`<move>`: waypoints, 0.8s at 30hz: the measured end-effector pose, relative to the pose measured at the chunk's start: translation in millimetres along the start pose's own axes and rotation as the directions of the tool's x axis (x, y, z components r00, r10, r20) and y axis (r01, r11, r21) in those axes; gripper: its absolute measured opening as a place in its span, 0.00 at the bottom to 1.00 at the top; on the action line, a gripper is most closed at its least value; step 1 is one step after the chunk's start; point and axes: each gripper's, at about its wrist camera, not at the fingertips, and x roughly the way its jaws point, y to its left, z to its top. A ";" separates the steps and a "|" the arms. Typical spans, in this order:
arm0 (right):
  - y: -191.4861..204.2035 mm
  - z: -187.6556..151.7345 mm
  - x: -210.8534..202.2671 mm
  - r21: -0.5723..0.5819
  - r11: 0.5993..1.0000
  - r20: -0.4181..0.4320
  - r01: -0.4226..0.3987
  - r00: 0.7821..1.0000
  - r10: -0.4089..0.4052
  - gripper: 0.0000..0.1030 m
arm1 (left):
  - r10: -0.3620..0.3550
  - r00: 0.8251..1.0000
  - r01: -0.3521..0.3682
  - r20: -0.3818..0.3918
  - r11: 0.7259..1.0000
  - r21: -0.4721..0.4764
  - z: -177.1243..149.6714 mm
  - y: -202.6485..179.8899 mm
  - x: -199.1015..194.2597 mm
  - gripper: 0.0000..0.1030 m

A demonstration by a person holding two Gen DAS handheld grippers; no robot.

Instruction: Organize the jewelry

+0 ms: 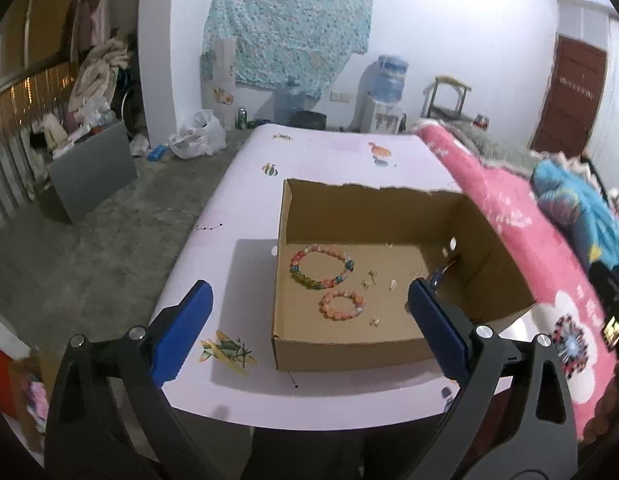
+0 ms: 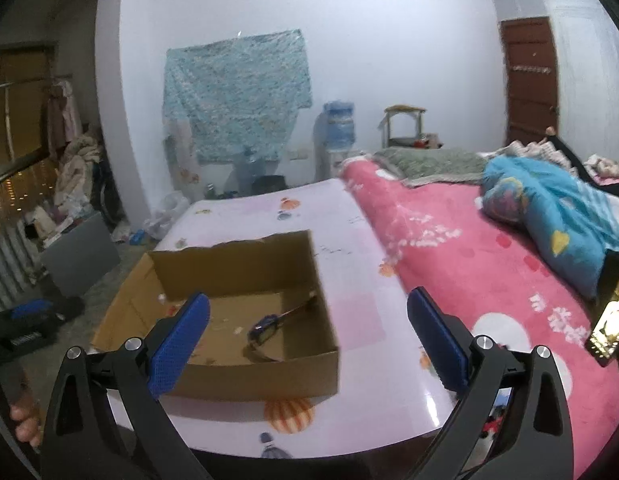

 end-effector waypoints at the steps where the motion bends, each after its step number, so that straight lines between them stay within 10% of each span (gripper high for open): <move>1: 0.9 0.3 2.9 0.006 1.000 -0.026 -0.018 1.000 0.018 0.93 | 0.017 1.000 -0.017 -0.014 1.000 0.011 -0.8 -3.7 2.8 0.92; 10: 12.0 -24.0 56.9 0.025 0.999 -0.316 -0.024 0.948 0.030 0.93 | 0.077 0.989 -0.077 -0.128 0.997 0.006 -14.6 -23.1 26.6 0.92; 24: 23.1 -36.4 78.0 0.000 1.000 -0.376 0.009 0.927 -0.008 0.93 | 0.098 0.981 -0.097 -0.166 0.995 0.014 -24.2 -28.3 36.1 0.92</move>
